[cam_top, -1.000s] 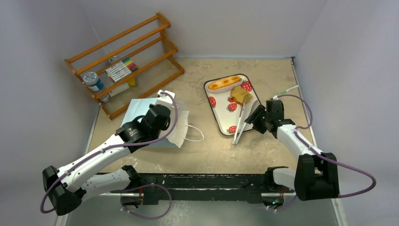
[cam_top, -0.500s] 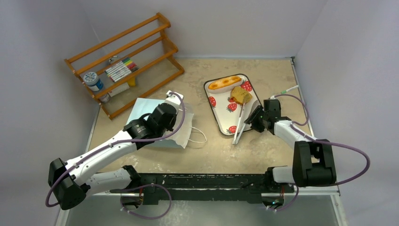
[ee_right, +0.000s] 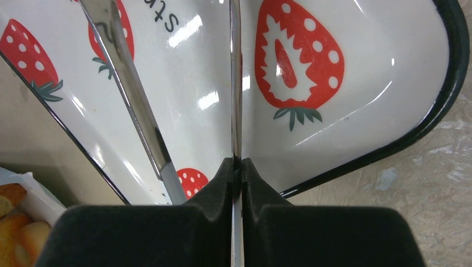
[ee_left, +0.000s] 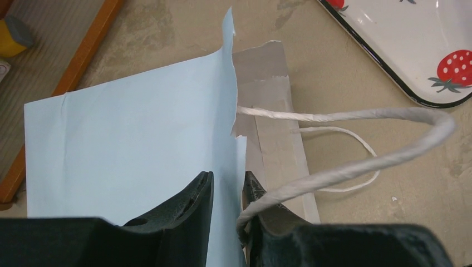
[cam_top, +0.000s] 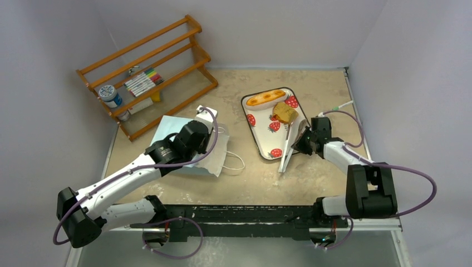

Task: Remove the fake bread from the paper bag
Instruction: Pick up the clamp from the container.

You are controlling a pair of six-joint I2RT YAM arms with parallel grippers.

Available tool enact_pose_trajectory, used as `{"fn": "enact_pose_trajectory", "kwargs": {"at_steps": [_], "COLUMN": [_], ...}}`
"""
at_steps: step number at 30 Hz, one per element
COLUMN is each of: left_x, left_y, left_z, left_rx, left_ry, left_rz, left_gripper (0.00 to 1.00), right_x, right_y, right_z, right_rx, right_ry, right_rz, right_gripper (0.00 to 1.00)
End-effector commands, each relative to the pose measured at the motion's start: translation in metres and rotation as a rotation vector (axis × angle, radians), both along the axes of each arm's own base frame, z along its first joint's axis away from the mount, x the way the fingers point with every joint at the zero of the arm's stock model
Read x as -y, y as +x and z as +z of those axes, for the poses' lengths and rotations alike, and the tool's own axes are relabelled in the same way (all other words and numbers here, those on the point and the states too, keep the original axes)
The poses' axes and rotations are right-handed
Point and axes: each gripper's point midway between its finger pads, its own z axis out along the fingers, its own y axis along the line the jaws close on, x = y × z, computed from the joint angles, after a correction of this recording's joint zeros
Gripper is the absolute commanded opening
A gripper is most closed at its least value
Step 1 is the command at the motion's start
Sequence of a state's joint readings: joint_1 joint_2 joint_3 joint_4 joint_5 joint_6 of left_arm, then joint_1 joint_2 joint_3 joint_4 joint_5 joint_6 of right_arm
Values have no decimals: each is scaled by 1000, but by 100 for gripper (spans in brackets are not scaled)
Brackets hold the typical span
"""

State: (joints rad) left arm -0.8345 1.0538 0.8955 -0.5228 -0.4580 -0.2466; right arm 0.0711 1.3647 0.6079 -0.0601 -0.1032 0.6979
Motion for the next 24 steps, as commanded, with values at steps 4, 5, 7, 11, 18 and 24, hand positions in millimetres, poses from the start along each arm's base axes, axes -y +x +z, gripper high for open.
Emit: {"fn": "enact_pose_trajectory", "kwargs": {"at_steps": [4, 5, 7, 11, 18, 24], "left_x": [11, 12, 18, 40, 92, 122], "left_y": [10, 11, 11, 10, 6, 4], "left_z": [72, 77, 85, 94, 114, 116], "left_rx": [135, 141, 148, 123, 121, 139], "left_ry": [-151, -163, -192, -241, -275, -209], "left_rz": [28, 26, 14, -36, -118, -135], "left_gripper": [28, 30, 31, 35, 35, 36], "right_x": [3, 3, 3, -5, -53, -87], "right_y": [7, 6, 4, 2, 4, 8], "right_z": [45, 50, 60, 87, 136, 159], "right_rx": [105, 116, 137, 207, 286, 321], "right_ry": [-27, -30, -37, -49, -124, -187], "right_rz": [11, 14, 21, 64, 207, 275], "right_gripper": [0, 0, 0, 0, 0, 0]}}
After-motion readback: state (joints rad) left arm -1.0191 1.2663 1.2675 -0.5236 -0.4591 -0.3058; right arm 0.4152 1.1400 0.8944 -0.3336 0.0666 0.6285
